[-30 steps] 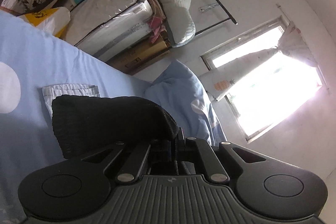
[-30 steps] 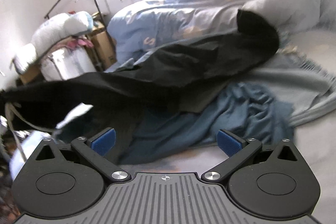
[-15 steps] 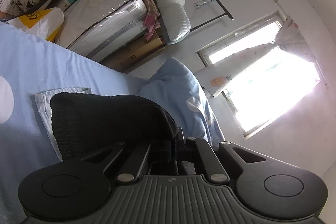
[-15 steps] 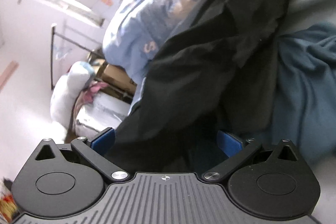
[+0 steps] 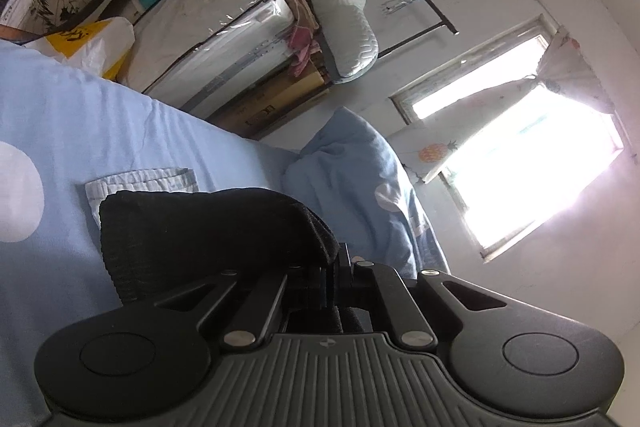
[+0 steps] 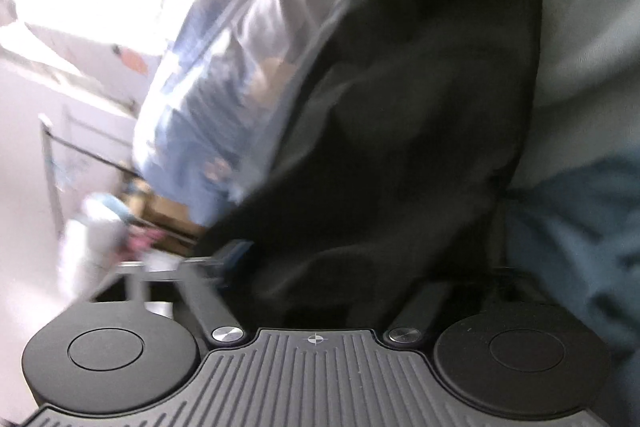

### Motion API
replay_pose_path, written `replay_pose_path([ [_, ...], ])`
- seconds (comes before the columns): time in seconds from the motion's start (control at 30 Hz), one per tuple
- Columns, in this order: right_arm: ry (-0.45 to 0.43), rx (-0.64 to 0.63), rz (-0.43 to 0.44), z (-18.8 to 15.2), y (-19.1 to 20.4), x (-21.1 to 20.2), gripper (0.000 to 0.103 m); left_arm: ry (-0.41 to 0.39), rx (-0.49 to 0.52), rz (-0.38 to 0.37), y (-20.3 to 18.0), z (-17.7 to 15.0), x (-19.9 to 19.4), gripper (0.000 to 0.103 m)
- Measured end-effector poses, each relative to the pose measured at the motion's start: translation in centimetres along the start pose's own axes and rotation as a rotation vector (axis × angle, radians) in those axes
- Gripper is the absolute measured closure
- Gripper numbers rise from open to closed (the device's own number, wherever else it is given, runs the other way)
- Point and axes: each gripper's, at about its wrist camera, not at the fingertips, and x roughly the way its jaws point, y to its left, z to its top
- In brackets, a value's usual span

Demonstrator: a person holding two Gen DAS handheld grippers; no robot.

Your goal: Fold clothes

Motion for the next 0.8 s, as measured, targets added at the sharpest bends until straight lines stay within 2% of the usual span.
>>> replay_pose_path([
  [0.07, -0.021, -0.047, -0.022, 0.1, 0.5, -0.6, 0.087, 0.004, 0.012, 0.008, -0.1, -0.1, 0.1, 0.096],
  [0.17, -0.065, -0.112, 0.011, 0.2, 1.0, -2.2, 0.094, 0.007, 0.014, 0.015, -0.3, -0.4, 0.1, 0.096],
  [0.27, -0.106, -0.176, 0.047, 0.2, 2.1, -4.0, 0.095, 0.009, 0.01, 0.028, -0.4, -0.6, -0.1, 0.096],
  [0.47, -0.147, -0.286, 0.058, -0.3, 4.3, -8.0, 0.095, 0.023, -0.003, 0.065, -0.6, -0.3, -0.9, 0.096],
  [0.67, -0.17, -0.353, 0.092, -2.9, 5.0, -15.8, 0.096, 0.05, -0.027, 0.081, -0.4, 0.2, -2.2, 0.096],
  [0.8, -0.181, -0.332, 0.06, -4.6, 4.3, -21.4, 0.095, 0.086, -0.037, 0.09, -0.2, 0.2, -3.2, 0.096],
])
